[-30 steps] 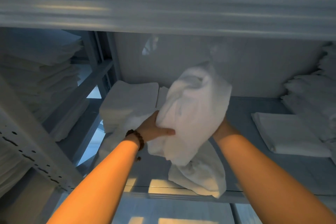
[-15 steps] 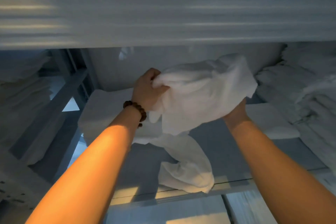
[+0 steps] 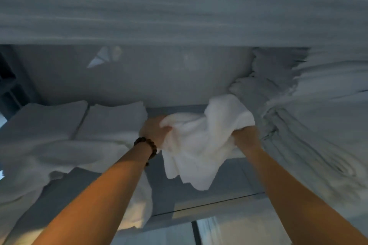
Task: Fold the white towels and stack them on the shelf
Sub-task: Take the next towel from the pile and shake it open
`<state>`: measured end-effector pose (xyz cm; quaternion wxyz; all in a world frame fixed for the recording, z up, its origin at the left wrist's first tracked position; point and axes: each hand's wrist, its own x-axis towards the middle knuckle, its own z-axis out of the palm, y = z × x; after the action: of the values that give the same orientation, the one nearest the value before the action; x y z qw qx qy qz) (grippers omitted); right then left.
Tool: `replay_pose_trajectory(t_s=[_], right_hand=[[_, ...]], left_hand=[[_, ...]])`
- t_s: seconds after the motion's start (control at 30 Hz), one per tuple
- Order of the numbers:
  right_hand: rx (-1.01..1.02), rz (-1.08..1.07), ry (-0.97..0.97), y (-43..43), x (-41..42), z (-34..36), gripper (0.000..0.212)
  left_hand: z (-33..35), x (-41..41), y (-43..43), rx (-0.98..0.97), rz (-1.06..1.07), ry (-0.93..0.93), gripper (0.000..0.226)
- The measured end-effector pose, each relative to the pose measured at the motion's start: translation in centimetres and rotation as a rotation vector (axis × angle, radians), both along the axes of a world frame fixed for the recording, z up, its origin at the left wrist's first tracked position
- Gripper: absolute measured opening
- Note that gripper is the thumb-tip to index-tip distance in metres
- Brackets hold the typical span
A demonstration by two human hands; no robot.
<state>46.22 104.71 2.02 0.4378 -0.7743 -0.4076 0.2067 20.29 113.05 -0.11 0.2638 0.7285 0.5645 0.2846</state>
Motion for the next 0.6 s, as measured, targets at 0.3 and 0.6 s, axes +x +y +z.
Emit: replay_pose_trajectory(t_s=[0.3, 0.6], right_hand=[[-0.093, 0.198, 0.112, -0.3, 7.0, -4.9, 0.018], [-0.001, 0.372, 0.097, 0.3, 3.0, -2.9, 0.027]], left_hand=[[-7.5, 3.6, -2.0, -0.113, 0.251, 0.198, 0.035], [-2.0, 10.4, -5.6, 0.01, -0.268, -0.171, 0.066]])
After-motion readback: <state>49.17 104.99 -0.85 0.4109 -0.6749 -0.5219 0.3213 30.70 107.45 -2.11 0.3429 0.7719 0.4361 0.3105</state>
